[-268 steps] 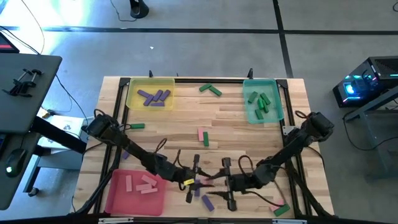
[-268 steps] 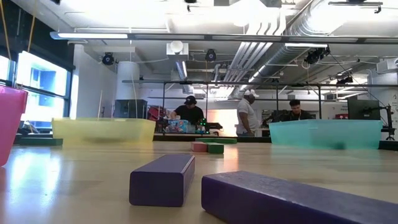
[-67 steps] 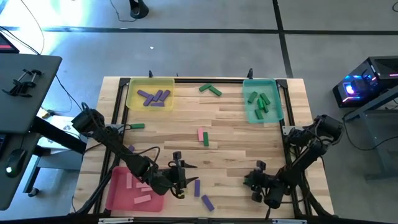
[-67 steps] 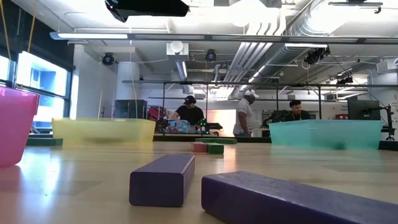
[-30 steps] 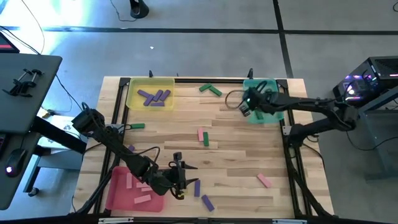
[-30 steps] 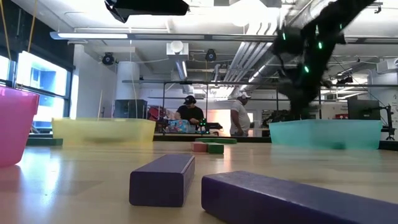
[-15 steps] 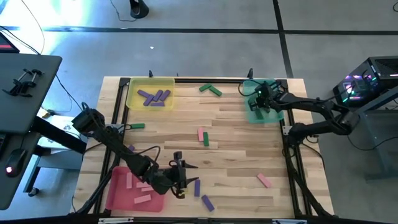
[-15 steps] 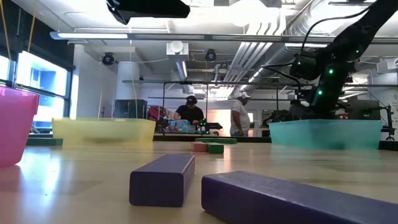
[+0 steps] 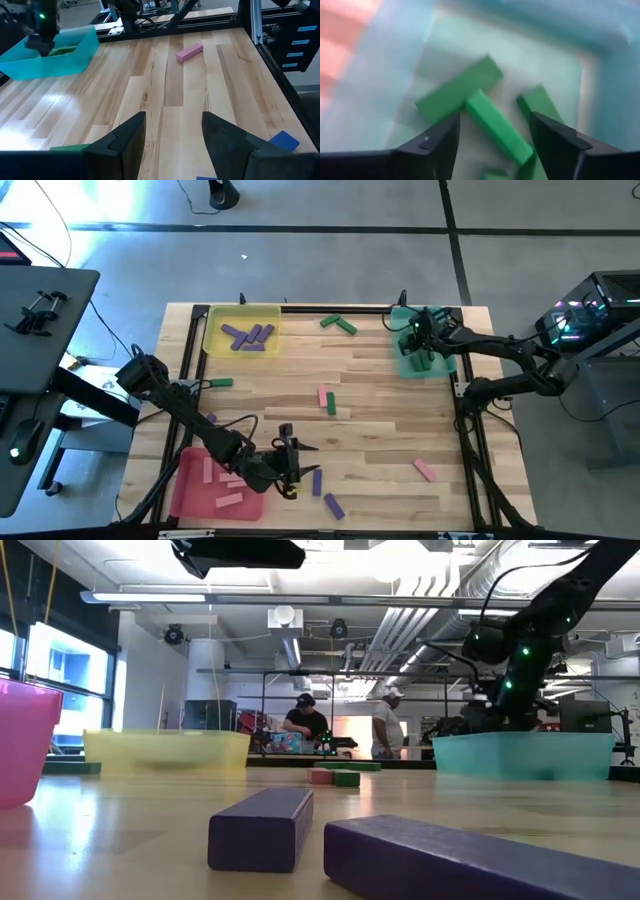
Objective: Sort blocks
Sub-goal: Put the purple wooden block into the yellow bin
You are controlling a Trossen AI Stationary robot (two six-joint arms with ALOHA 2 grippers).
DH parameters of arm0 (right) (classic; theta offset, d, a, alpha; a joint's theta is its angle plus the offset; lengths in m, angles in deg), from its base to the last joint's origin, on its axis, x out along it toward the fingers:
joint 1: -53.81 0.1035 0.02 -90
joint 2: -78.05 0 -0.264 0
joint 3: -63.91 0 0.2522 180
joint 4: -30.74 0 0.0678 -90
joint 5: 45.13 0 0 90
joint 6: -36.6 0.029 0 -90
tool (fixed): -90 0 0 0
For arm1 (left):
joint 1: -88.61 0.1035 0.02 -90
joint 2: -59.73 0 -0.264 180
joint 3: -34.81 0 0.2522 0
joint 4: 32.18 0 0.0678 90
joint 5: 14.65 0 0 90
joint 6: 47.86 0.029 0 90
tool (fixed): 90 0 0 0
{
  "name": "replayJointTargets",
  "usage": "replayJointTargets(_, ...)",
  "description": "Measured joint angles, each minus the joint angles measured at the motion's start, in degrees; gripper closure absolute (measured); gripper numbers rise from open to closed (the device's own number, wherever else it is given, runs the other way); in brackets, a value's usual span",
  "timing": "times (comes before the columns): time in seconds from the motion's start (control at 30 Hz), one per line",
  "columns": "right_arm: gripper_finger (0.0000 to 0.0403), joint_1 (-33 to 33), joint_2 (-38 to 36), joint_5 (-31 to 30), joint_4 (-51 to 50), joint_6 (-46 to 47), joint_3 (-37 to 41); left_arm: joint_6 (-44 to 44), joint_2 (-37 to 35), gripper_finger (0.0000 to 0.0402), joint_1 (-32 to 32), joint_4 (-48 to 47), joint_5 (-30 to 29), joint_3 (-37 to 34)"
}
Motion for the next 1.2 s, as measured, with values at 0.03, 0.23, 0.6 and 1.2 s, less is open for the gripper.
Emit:
replayJointTargets(0.03,0.0175,0.0,-0.2,-0.1,0.0,-0.3,-0.6,0.0,0.0,0.0218,0.0,0.0,0.0,0.0)
replayJointTargets(0.23,0.0180,1.8,-3.9,-0.3,-0.6,-2.2,-3.7,-0.5,0.0,0.0218,0.0,0.0,0.0,0.0)
replayJointTargets(0.6,0.0204,23.4,-20.3,-5.1,-2.1,-2.6,-3.9,-2.5,0.0,0.0218,0.0,-0.1,0.0,0.0)
replayJointTargets(1.2,0.0211,76.8,-7.7,-29.7,26.4,4.6,-4.0,-4.0,0.0,0.0218,1.4,0.6,0.0,0.0)
